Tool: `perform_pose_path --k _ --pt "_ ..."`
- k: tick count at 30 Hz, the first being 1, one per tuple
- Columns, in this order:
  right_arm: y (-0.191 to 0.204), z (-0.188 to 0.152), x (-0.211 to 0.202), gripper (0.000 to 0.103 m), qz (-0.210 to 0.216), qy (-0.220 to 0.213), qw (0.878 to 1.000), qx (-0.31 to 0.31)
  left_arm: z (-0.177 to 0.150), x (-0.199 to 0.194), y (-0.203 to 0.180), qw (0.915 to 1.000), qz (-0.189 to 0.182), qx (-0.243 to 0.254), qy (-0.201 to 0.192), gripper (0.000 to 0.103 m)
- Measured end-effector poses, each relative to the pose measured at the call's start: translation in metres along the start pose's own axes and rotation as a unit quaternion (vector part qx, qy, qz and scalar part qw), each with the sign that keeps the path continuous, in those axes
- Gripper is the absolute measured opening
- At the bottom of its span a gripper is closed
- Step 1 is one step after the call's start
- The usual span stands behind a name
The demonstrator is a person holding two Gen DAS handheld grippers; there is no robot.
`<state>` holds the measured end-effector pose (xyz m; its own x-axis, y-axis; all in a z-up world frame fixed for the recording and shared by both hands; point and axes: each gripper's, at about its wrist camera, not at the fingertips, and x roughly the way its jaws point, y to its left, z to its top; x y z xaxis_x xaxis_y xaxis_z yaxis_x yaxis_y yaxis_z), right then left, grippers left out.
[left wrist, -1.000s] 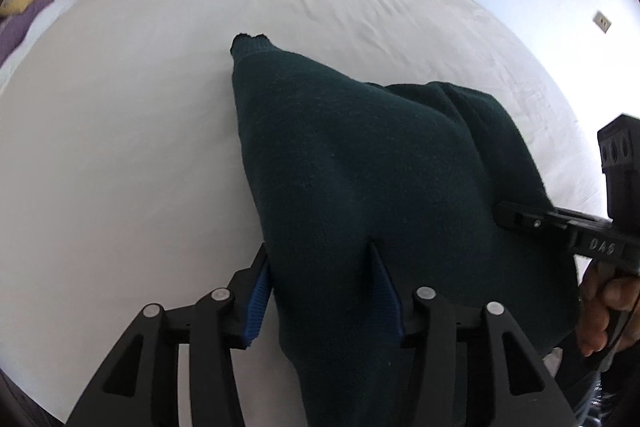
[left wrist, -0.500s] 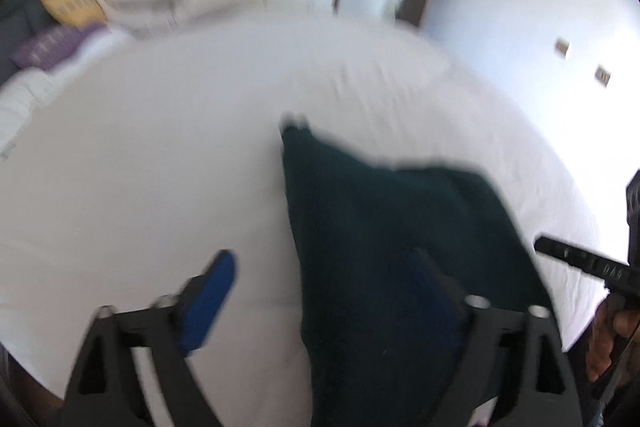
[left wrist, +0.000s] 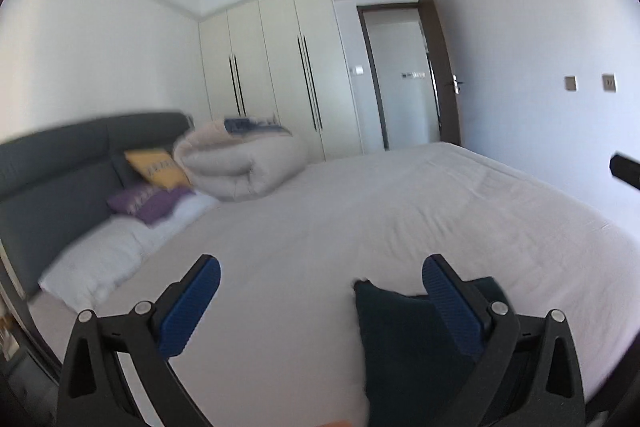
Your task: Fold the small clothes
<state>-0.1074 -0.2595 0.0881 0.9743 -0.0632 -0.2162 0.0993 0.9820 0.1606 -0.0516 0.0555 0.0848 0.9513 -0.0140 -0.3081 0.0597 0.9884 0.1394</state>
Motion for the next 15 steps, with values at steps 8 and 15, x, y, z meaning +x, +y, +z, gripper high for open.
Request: perform_pose_path --k 8,15 --pt "0.033 0.026 -0.039 0.103 -0.015 0.009 0.996 -0.092 -0.014 0.028 0.012 0.9898 -0.025 -0.053 0.13 0.103" --pt "0.028 -0.023 -0.01 0.103 -0.038 0.173 0.983 -0.055 -0.042 0.052 0.0 0.9781 -0.04 -0.052 0.197 0.103"
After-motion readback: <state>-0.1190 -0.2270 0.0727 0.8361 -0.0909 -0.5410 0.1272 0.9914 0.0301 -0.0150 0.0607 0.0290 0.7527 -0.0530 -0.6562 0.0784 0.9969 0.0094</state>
